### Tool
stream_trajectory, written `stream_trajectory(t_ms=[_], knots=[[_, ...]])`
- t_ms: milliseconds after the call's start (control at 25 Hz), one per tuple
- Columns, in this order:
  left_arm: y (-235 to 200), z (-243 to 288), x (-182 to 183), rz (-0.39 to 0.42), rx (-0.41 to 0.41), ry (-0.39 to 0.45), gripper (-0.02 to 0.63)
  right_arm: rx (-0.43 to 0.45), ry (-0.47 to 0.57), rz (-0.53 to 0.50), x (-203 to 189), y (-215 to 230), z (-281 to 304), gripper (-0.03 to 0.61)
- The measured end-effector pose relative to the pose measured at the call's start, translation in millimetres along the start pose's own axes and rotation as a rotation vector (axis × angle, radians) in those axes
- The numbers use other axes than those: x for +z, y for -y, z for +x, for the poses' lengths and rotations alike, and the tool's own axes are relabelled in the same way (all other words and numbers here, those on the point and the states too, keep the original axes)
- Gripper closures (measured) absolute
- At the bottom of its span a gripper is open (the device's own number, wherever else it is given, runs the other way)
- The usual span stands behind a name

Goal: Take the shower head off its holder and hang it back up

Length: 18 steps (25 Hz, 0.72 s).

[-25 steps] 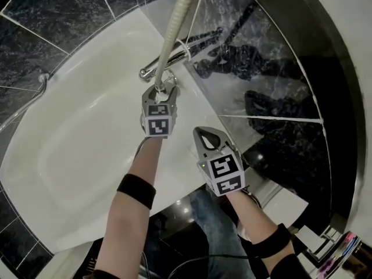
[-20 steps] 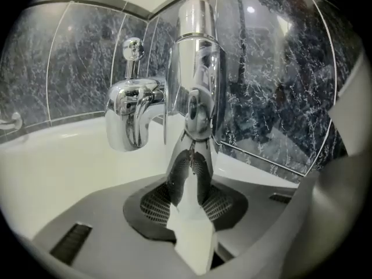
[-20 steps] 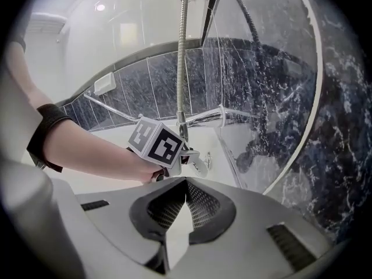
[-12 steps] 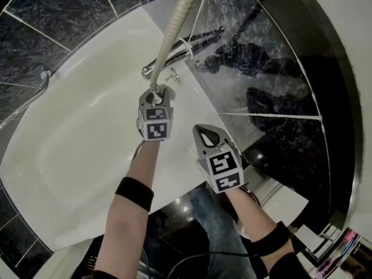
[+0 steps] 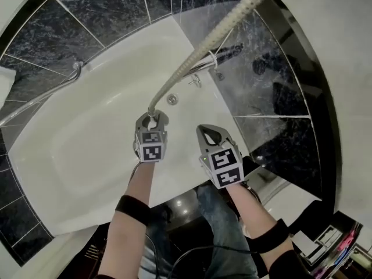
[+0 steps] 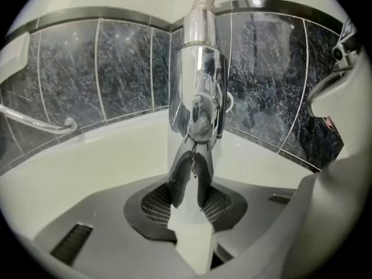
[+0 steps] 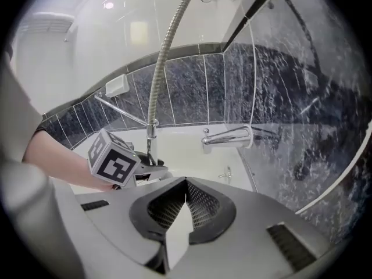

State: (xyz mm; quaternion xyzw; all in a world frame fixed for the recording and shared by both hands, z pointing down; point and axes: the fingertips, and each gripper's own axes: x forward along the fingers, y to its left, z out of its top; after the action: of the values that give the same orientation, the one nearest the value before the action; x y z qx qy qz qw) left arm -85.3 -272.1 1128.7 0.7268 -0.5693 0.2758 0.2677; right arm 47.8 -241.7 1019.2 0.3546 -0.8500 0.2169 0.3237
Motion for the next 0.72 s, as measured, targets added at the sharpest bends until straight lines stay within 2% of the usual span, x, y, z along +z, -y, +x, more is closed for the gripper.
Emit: stream_trajectory(t_ms=[360, 720], knots=[[-111, -177, -11, -0.112, 0.248, -0.049, 0.506, 0.125, 0.024, -0.092, 88, -111, -39, 0.557], [-184, -379, 18, -0.116, 0.463, -0.05, 0.509, 0.237, 0.07, -0.206, 189, -218, -107, 0.557]])
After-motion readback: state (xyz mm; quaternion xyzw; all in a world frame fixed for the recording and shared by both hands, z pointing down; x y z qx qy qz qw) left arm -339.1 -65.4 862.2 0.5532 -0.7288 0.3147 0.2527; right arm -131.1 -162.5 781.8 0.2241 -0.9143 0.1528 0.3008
